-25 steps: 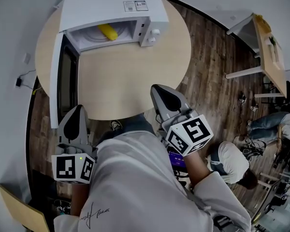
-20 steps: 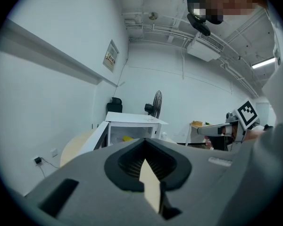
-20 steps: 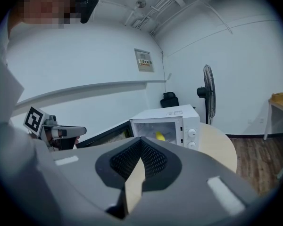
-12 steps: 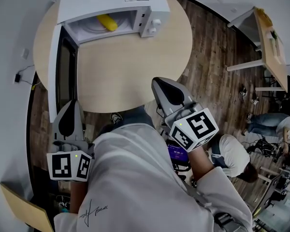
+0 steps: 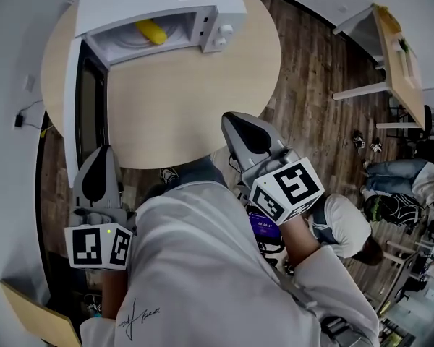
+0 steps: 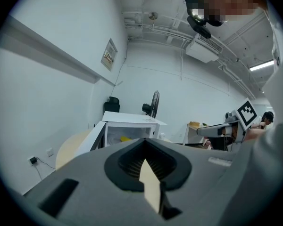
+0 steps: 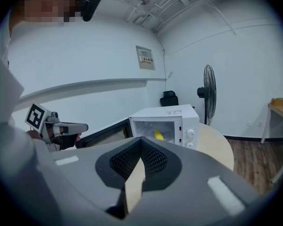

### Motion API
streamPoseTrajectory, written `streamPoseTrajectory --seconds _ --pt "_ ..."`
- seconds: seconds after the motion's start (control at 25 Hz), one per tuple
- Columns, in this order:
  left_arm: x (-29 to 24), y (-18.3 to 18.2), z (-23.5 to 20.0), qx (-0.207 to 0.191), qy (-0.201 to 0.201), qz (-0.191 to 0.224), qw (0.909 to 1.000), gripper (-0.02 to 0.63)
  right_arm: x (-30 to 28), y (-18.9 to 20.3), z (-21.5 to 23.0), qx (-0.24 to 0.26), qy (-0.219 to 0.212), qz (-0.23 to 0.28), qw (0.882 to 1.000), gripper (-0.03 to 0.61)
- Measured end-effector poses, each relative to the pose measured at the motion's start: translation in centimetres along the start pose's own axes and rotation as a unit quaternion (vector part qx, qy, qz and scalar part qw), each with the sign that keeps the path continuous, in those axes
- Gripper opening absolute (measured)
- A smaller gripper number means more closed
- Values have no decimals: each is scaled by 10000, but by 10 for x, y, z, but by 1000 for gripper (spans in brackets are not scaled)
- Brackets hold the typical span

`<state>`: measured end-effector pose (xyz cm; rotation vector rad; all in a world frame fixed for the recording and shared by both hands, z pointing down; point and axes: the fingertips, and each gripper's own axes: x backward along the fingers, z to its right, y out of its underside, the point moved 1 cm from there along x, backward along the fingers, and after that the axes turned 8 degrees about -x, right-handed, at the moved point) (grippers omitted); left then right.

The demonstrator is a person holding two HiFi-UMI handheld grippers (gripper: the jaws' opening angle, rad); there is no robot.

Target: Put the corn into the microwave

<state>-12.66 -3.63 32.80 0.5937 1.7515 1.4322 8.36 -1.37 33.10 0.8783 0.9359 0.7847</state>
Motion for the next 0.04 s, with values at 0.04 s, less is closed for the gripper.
streamPoseTrajectory --seconds 0.04 --pt "-1 -1 0 20 -8 21 10000 -9 0 -1 1 7 43 14 10000 11"
